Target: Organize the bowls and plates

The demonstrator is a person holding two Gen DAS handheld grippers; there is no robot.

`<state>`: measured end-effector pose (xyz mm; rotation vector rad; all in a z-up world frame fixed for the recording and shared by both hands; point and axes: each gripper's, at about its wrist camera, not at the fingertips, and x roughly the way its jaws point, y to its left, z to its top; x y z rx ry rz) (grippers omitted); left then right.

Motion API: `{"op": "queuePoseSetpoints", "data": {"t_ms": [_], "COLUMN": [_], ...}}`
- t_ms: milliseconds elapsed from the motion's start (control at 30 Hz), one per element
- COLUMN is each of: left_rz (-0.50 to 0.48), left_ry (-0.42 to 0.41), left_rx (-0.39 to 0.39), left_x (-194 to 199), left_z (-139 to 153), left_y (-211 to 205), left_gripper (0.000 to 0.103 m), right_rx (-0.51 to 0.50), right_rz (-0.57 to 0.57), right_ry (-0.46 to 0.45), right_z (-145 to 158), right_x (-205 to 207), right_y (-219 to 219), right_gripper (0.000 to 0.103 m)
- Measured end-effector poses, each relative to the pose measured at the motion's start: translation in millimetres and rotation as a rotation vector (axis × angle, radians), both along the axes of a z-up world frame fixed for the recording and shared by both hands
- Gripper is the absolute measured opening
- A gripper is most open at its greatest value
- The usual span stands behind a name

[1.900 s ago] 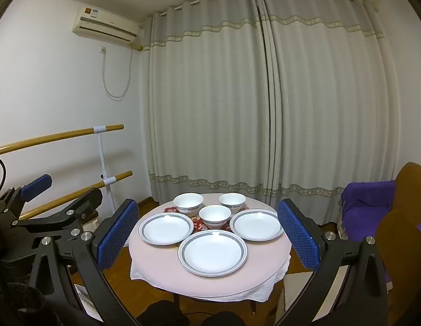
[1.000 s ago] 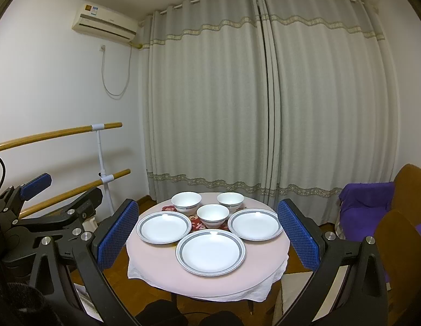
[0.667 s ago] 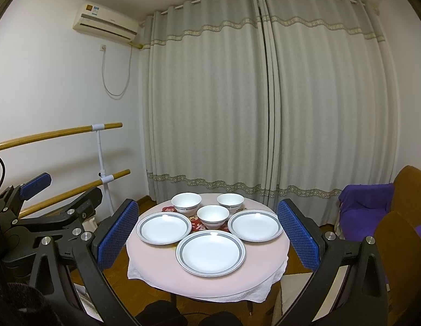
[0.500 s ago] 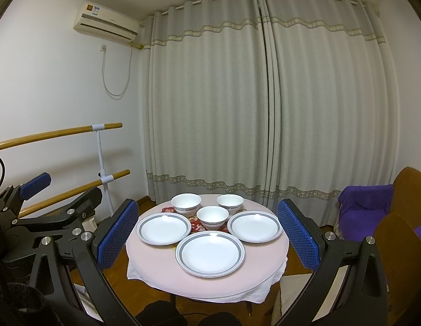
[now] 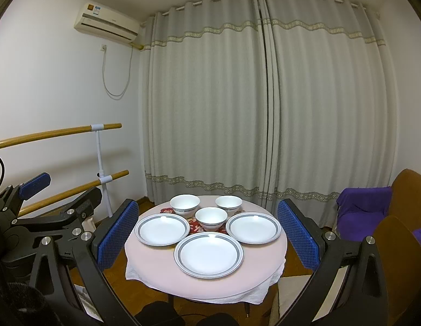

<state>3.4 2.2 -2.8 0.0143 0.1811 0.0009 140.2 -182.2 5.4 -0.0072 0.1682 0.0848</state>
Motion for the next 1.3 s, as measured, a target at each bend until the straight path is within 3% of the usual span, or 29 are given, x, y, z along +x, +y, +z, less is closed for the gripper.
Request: {"op": "queuePoseSetpoints", "data": {"t_ms": [1300], "left_rz": [-0.003], "left_ry": [-0.003], "left_rx": [0.008], "left_x": [2.1], "left_z": [1.0], "left_y": [-4.3], "left_gripper": [0.102], "right_rx": [0.010], "right_rz": [-0.004], "right_ry": [0.010], "right_z": [-5.1], "right_x": [2.9], "right_y": [-1.2], "right_gripper": [0.103]}}
